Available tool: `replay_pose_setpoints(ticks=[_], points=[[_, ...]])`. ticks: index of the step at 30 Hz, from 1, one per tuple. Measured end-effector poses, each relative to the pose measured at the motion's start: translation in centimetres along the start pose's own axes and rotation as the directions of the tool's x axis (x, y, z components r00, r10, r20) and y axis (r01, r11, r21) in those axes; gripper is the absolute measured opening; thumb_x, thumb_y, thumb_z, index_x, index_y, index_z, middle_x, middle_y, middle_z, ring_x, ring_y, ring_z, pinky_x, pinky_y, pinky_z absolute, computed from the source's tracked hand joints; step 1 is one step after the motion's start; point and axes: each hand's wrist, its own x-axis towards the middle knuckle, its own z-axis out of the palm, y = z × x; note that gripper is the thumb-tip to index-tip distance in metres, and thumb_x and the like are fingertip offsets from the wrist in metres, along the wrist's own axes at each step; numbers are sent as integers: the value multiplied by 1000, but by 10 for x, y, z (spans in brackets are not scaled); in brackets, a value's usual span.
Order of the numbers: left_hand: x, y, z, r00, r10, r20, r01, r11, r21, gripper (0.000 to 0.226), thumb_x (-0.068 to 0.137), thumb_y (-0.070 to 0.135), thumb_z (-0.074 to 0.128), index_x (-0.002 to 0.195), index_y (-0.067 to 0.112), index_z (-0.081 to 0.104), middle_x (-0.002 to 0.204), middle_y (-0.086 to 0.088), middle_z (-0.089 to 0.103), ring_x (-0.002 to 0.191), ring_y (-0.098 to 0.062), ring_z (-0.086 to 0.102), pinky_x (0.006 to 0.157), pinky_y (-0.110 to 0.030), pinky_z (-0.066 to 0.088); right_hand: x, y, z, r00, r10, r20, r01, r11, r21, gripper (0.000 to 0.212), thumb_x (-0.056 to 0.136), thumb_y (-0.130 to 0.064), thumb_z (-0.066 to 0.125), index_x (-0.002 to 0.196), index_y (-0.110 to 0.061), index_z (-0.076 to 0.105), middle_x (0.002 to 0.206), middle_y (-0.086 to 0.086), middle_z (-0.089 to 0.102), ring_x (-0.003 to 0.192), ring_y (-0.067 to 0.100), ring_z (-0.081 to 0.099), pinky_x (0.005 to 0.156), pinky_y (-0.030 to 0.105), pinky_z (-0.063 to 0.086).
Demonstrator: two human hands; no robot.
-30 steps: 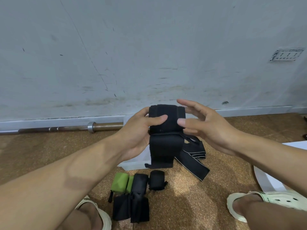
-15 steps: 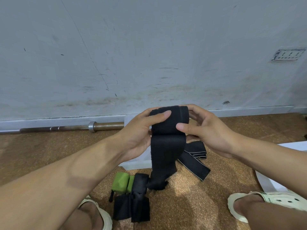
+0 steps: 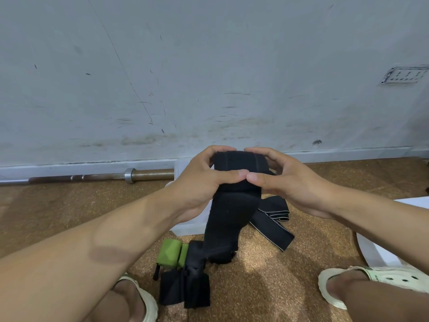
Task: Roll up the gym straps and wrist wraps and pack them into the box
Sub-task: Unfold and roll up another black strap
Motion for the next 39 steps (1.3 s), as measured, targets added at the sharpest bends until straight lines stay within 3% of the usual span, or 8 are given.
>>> replay_pose_setpoints(ticks=[6, 13, 18, 21, 26, 32, 36, 39], points=[[1, -2, -1, 999, 6, 37, -7, 1000, 29, 57, 76, -1, 81, 126, 17, 61, 130, -17, 61, 112, -31, 68, 86, -38, 62, -4, 0, 0, 999, -46, -23, 46, 998, -40, 63, 68, -19, 85, 128, -24, 65, 125, -3, 70, 106, 13, 74, 79, 28, 61], [-1, -3, 0, 996, -69, 60, 76, 990, -123, 64, 72, 15, 78, 133, 23, 60, 129, -11, 64, 108, -26, 70, 76, -43, 61, -6, 2, 1, 975, -216, -50, 199, 953, -230, 66, 72, 4, 87, 126, -25, 63, 123, -5, 69, 104, 15, 75, 86, 30, 62], [1, -3, -1, 999, -51, 15, 52, 993, -104, 56, 77, 11, 79, 130, 16, 61, 122, -12, 67, 104, -28, 71, 73, -42, 60, -6, 1, -2, 982, -190, -13, 176, 934, -312, 69, 72, -15, 90, 132, -34, 61, 128, -10, 67, 107, 17, 74, 89, 34, 61], [1, -5, -2, 1000, -15, 6, 16, 999, -37, 51, 82, 2, 77, 127, 18, 61, 123, -10, 66, 105, -27, 71, 79, -45, 62, -4, 1, -3, 996, -90, -22, 84, 974, -209, 68, 71, -33, 83, 135, -32, 59, 131, -9, 66, 116, 9, 69, 89, 33, 61], [1, -6, -3, 1000, 25, 7, -25, 1000, 13, 53, 79, -5, 78, 124, 18, 61, 121, -7, 66, 104, -24, 71, 81, -47, 63, -2, 5, 2, 999, 36, 19, -37, 997, 65, 52, 80, -27, 75, 129, -18, 63, 129, 5, 67, 109, 22, 73, 82, 36, 62], [0, -7, -3, 999, -28, 37, 29, 999, -34, 67, 69, 10, 82, 131, 13, 58, 123, -10, 70, 106, -25, 72, 83, -45, 62, -2, 5, 1, 980, -169, -102, 154, 977, -146, 51, 72, -22, 82, 120, -20, 66, 120, -2, 72, 110, 12, 70, 90, 27, 58], [0, -3, 0, 995, -93, 19, 95, 986, -136, 49, 72, 29, 78, 118, 16, 67, 110, -7, 69, 94, -21, 68, 73, -36, 60, -2, 9, 2, 962, -260, -83, 231, 937, -262, 49, 74, -12, 87, 117, -23, 67, 115, -7, 73, 111, 8, 69, 89, 26, 58], [1, -4, 0, 994, -108, 3, 107, 982, -158, 46, 73, 28, 78, 116, 15, 68, 111, -7, 68, 97, -24, 68, 74, -37, 60, -3, 6, 0, 968, -243, -63, 213, 927, -307, 52, 72, -15, 89, 118, -27, 67, 117, -8, 73, 114, 7, 68, 94, 29, 58]])
